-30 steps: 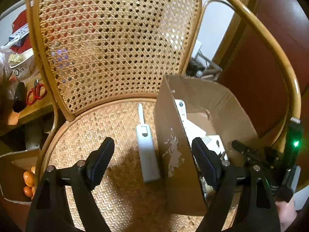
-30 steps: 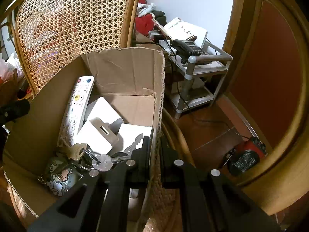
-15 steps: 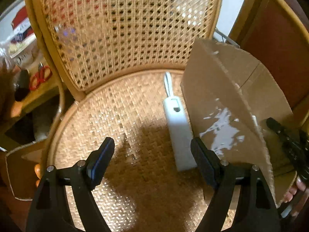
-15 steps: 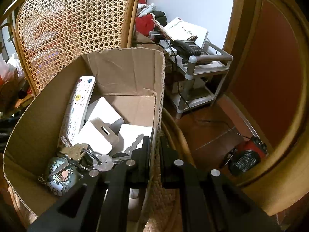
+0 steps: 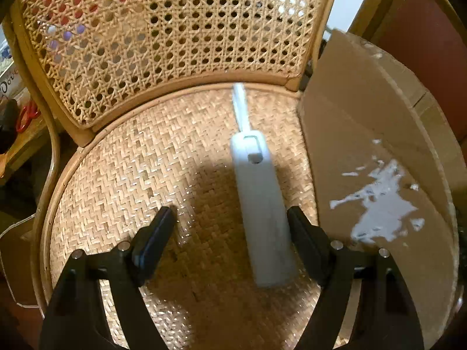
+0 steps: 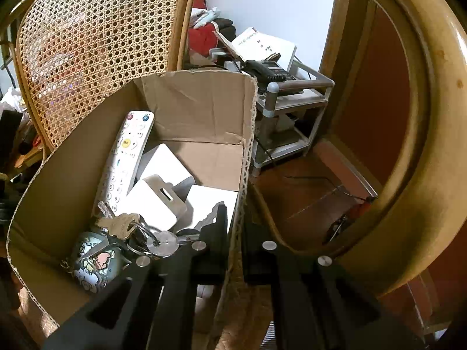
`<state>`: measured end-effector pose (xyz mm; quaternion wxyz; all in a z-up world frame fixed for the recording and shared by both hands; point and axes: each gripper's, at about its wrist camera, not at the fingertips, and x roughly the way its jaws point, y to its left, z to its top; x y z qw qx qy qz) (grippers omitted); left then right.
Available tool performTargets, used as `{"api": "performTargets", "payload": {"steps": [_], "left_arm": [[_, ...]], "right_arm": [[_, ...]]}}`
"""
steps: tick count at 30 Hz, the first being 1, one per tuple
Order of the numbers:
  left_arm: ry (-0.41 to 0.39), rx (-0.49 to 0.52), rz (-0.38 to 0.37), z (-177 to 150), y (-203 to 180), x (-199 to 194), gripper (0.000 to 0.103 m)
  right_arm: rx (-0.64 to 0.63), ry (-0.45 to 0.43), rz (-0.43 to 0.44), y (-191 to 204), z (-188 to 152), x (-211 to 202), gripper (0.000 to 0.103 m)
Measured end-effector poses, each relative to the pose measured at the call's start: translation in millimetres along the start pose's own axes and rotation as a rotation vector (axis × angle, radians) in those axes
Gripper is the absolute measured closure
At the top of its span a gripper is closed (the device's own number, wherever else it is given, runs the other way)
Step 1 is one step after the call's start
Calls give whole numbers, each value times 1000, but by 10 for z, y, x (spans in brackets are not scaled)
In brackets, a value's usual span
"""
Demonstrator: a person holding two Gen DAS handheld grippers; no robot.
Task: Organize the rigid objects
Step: 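Move the left tool to the white power adapter and grasp it, then carry the white power adapter into the box and open the left gripper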
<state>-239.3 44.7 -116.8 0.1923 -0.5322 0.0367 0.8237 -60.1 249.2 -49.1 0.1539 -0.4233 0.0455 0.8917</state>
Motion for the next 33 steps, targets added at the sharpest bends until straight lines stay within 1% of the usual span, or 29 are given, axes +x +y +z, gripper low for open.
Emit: {"api": "performTargets", "payload": {"steps": [3, 4, 5, 6, 7, 8, 9, 10, 12, 13, 14, 15, 17, 19, 22, 26, 29, 32, 33], "left_arm": [[-14, 0, 23, -3, -25, 14, 26], [-15, -1, 27, 5, -22, 22, 28], [-13, 13, 54, 0, -49, 26, 29], [-17, 29, 75, -6, -65, 29, 44], [-40, 32, 82, 4, -101, 20, 77], [-64, 22, 112, -11, -88, 6, 76], [-71, 11, 108, -3, -25, 17, 78], [-66, 4, 77, -7, 14, -1, 78], [-52, -69, 3, -5, 131, -40, 78], [-45, -82, -31, -19, 172, -58, 78], [-42, -85, -41, -47, 195, -85, 78], [-44, -87, -34, -62, 212, -120, 78], [-53, -64, -19, -82, 197, -214, 78], [-91, -35, -20, -87, 106, -389, 78], [-161, 5, -64, -92, -11, -720, 78], [-254, 47, -133, -39, -188, -1176, 78], [-286, 74, -165, -57, -267, -1433, 78], [-295, 103, -191, -107, -388, -1563, 78], [-292, 107, -200, -170, -405, -1638, 78]], "right_arm": [[-5, 1, 2, 8, 6, -4, 94], [-8, 1, 4, 9, 6, -3, 94], [-8, 1, 4, 2, 1, -1, 94], [-5, 1, 6, 7, 2, 1, 94], [-7, 2, 9, 11, 6, 2, 94], [-7, 2, 11, 15, 10, 6, 94], [-10, 2, 11, 23, 13, 5, 94], [-12, 3, 11, 31, 17, 3, 94], [-13, 3, 13, 33, 22, 10, 94], [-18, 4, 17, 41, 31, 15, 94], [-19, 4, 21, 40, 35, 20, 94], [-26, 5, 25, 47, 43, 28, 94], [-49, 7, 34, 67, 54, 41, 93], [-50, 7, 49, 68, 68, 58, 93], [-59, 7, 70, 80, 85, 85, 93], [-84, 7, 125, 119, 115, 146, 93], [-118, 7, 148, 172, 132, 162, 93], [-131, 3, 184, 205, 146, 186, 93], [-138, 3, 195, 225, 155, 196, 93]]}}
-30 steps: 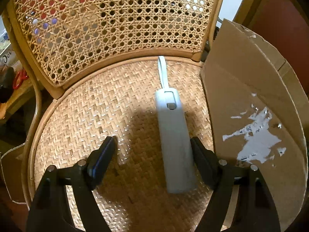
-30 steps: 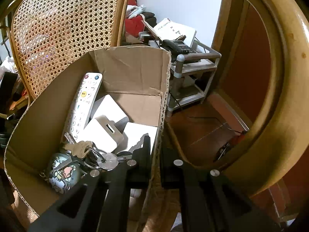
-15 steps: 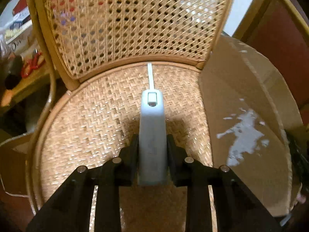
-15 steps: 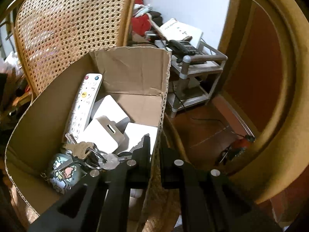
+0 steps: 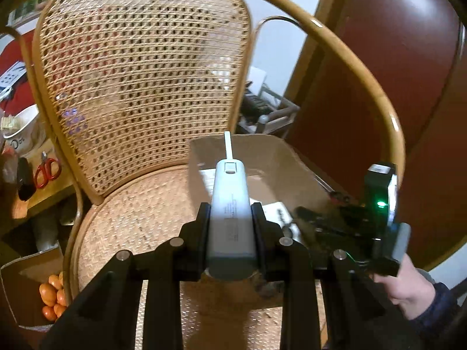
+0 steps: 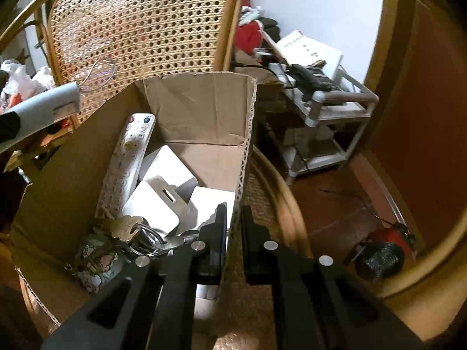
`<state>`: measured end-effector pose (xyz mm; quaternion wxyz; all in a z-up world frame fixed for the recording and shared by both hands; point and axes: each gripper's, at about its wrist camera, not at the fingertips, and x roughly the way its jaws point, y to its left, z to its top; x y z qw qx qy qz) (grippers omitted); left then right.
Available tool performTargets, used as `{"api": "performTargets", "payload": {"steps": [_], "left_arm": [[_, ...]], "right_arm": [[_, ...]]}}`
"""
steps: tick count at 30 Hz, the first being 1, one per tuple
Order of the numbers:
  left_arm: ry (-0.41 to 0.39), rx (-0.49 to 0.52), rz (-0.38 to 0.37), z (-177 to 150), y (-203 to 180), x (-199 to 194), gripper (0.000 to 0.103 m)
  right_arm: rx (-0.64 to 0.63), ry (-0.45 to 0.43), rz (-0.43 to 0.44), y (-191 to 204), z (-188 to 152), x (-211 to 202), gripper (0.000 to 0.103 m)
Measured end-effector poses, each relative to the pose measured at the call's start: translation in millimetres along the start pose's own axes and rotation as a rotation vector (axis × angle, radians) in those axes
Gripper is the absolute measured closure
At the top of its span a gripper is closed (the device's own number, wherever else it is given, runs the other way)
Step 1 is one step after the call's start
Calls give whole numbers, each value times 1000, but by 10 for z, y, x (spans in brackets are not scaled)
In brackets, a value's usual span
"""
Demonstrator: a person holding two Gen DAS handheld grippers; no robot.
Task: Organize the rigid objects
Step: 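Carry the white power adapter into the box and open the left gripper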
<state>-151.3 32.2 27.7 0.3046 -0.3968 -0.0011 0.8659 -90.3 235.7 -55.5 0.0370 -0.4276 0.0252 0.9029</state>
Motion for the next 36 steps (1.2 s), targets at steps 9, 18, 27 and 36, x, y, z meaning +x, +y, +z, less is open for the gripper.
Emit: {"api": "performTargets", "payload": {"steps": [9, 18, 27, 36], "left_arm": [[84, 15, -35, -91, -295, 281, 78], [129, 15, -43, -242, -459, 641, 80], [126, 15, -15, -242, -475, 679, 78], [137, 32, 0, -227, -439, 724, 76]], "right_arm": [[-31, 0, 23, 123, 14, 18, 93], [-34, 1, 23, 124, 22, 19, 92], [-36, 1, 20, 119, 29, 26, 92], [-37, 0, 19, 121, 26, 20, 92]]}}
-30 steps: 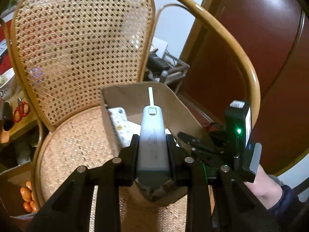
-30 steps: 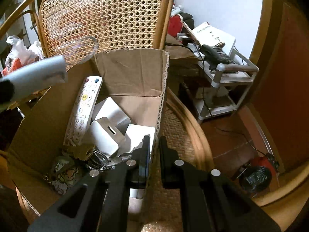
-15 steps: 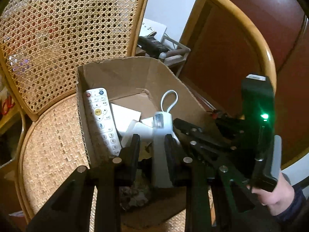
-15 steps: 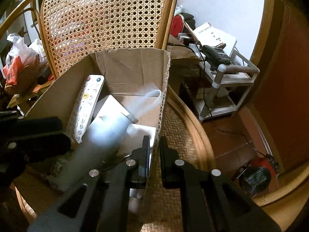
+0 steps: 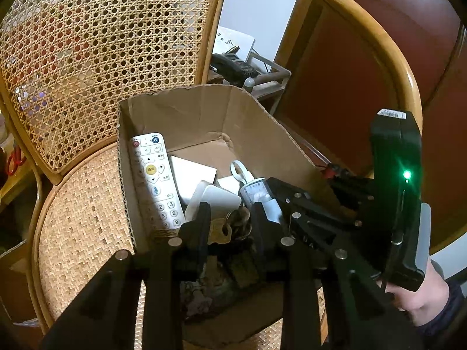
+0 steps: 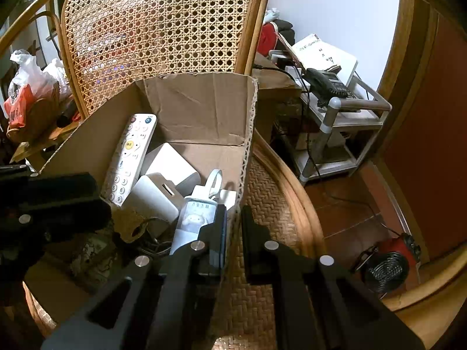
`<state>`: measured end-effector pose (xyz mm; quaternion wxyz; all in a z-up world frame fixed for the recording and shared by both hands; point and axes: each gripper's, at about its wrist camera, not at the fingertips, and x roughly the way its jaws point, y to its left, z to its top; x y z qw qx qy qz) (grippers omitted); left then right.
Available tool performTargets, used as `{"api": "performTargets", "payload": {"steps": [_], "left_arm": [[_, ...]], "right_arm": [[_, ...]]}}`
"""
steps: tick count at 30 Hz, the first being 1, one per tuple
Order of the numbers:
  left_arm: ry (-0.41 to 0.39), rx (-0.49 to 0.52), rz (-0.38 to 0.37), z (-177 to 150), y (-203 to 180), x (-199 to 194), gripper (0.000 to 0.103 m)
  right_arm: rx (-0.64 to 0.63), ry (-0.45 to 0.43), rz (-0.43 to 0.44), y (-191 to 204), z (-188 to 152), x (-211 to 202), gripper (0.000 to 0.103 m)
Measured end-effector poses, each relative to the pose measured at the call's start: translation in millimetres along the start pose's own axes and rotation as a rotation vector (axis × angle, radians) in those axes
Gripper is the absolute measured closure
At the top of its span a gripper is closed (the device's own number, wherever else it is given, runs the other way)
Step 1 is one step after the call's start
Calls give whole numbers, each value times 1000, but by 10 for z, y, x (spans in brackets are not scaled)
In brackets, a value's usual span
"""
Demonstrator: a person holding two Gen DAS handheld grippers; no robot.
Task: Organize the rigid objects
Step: 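Carry the white power adapter into the box and open the left gripper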
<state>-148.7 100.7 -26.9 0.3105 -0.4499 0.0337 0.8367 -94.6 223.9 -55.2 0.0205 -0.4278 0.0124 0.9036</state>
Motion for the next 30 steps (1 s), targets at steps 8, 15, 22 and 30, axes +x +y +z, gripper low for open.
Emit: {"api": "performTargets", "payload": {"steps": [8, 15, 22, 30], "left_arm": [[6, -9, 12, -9, 36, -60, 74], [-33, -39, 23, -12, 142, -273, 52], [-156, -22, 100, -25, 143, -631, 18], [-256, -86, 205, -62, 374, -865, 5]], "right_arm": [[5, 0, 1, 1, -8, -3, 92], [5, -1, 0, 7, -13, -10, 92], [5, -1, 2, 19, -18, -8, 92], [7, -1, 3, 11, -18, -7, 92]]}}
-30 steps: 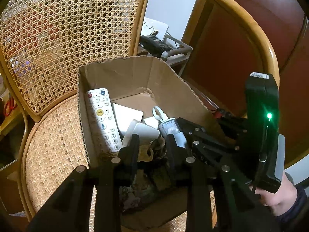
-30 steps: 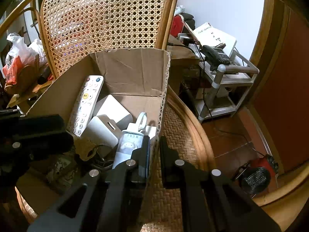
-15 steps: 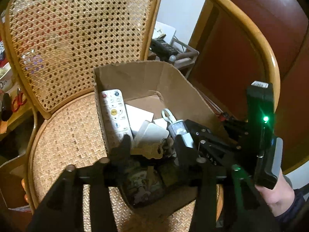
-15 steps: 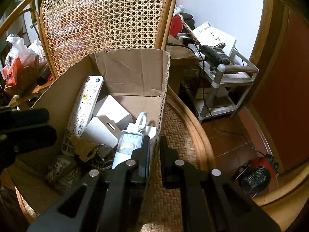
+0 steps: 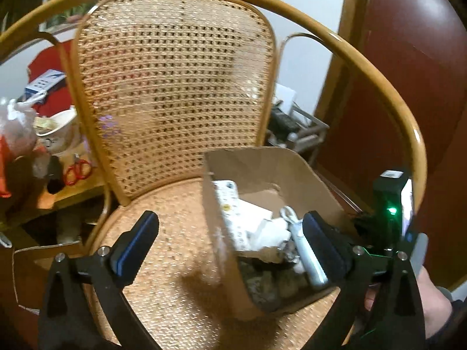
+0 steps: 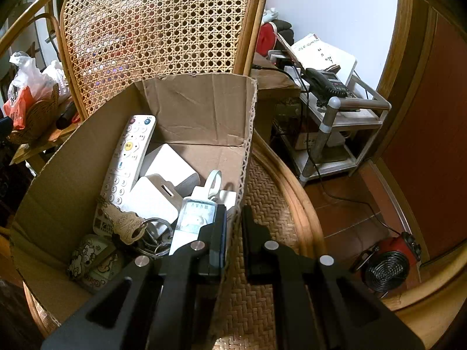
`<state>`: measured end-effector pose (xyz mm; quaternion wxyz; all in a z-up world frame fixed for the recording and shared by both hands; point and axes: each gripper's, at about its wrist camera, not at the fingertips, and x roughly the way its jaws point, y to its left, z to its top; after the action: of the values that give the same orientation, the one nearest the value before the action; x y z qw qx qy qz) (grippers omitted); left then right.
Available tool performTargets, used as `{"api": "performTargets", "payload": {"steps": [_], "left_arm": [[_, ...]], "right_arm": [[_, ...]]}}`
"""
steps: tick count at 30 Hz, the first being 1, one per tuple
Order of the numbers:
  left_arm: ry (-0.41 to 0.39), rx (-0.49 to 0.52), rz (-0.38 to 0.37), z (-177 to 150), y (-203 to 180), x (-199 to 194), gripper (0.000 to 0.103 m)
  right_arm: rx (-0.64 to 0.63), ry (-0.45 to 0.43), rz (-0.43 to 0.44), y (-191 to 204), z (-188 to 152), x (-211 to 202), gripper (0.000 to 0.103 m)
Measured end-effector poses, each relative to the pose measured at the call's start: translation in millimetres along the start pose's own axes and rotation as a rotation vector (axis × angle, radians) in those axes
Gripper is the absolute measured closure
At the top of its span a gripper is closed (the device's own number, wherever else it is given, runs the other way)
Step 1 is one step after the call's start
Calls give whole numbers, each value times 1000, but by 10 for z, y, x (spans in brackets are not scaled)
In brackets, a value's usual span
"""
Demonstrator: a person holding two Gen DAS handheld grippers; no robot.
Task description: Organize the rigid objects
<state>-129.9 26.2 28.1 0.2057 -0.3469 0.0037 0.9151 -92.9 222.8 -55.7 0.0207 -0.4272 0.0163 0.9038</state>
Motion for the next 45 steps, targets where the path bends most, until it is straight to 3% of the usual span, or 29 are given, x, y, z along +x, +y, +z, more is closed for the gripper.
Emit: {"api": "performTargets", "payload": {"steps": [5, 10, 12, 16, 18, 20, 21, 22, 23, 28, 45], "left_arm": [[-38, 49, 54, -12, -22, -32, 0], [-163, -5, 167, -7, 103, -219, 0], [-207, -47, 199, -24, 196, -344, 0], [-232, -91, 257, -81, 346, -469, 0], [-247, -131, 250, -156, 405, -519, 0], [-273, -163, 229, -218, 439, -578, 0], [-278, -161, 234, -238, 439, -592, 0], [-287, -149, 246, -258, 430, -607, 0], [-300, -137, 268, -276, 421, -626, 0], [-331, -121, 310, -323, 408, -672, 0], [-285, -34, 347, -478, 345, -756, 0]], "right_arm": [[-1, 0, 0, -4, 0, 1, 92], [7, -5, 2, -2, -4, -4, 92], [14, -17, 6, -24, 2, -15, 87], [24, -47, -31, -43, 3, -44, 67], [31, -63, -64, -53, 6, -60, 57], [42, -97, -111, -56, 1, -90, 29], [41, -123, -145, -48, -5, -120, 21], [36, -137, -129, -43, -7, -138, 2], [28, -129, -88, -18, -1, -129, 0], [65, -161, -77, -47, 3, -187, 0], [-17, -321, -91, 270, -116, -740, 0]]}}
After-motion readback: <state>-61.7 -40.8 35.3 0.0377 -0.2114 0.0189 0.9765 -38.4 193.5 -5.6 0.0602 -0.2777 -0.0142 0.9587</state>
